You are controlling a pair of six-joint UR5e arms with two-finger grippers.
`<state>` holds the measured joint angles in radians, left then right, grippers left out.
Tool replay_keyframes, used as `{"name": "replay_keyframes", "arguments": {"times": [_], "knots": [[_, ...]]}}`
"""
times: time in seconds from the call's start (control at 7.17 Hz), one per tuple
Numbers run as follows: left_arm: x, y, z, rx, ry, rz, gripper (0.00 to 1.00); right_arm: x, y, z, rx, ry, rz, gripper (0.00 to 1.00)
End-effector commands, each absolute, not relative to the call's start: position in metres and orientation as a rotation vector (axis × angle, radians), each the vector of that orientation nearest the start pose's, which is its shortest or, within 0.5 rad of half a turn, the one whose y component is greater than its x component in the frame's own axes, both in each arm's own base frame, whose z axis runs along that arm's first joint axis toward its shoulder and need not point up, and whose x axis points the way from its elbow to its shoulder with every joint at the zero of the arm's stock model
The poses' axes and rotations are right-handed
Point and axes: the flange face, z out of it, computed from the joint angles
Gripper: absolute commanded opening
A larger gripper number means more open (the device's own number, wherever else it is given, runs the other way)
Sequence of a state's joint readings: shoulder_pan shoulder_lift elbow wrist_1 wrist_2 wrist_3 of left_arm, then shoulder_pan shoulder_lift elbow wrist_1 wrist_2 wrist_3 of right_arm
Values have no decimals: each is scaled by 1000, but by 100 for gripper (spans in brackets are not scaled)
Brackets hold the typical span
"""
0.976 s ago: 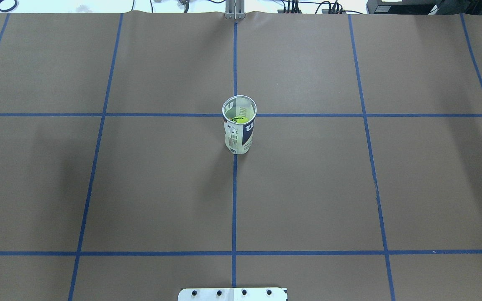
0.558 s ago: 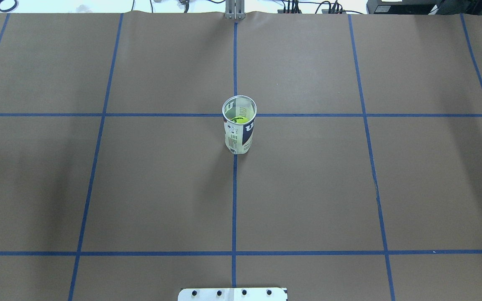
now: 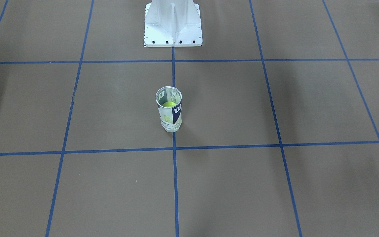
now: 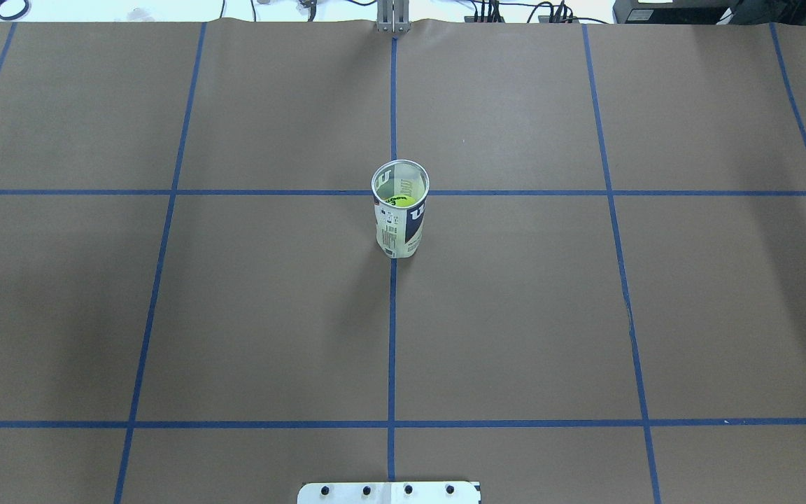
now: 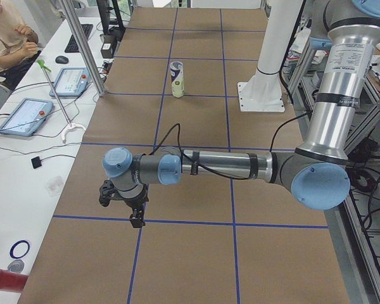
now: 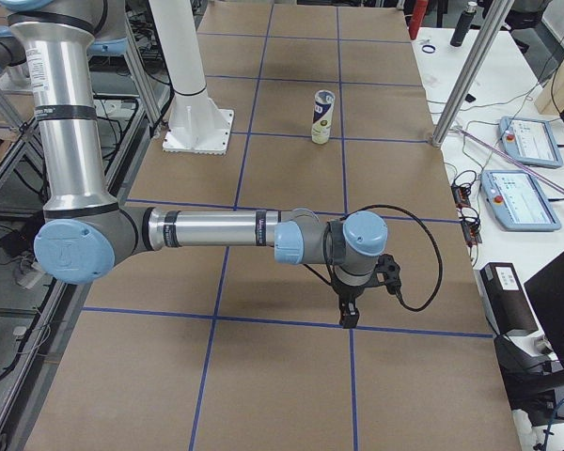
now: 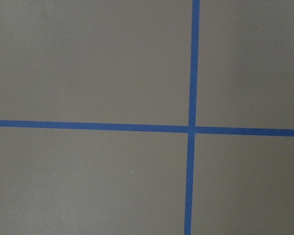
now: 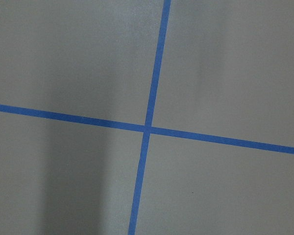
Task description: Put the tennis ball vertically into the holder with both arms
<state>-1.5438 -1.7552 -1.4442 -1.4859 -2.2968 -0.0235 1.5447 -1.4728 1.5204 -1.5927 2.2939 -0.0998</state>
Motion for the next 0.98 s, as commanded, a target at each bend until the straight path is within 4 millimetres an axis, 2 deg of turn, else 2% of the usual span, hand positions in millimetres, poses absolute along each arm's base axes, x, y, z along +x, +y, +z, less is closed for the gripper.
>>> {"name": "replay_keyframes", "arguments": {"times": [0.0,0.14,0.42,0.56,0.7,0.84], "knots": [[-54,-556,635,-43,726,-16,99,54,-536,641,49,-720,-130,100],[-55,-554,626,-27,725,-17,99,54,-536,641,50,-717,-132,100],[-54,-536,635,-33,723,-11,99,54,-534,644,44,-714,-129,100],[-54,-533,628,-20,725,-4,99,54,-531,646,41,-714,-128,100],[-54,-523,631,-25,724,-6,100,54,-531,646,40,-714,-127,100],[-54,-521,632,-27,724,-8,100,54,-532,646,45,-711,-132,100]]}}
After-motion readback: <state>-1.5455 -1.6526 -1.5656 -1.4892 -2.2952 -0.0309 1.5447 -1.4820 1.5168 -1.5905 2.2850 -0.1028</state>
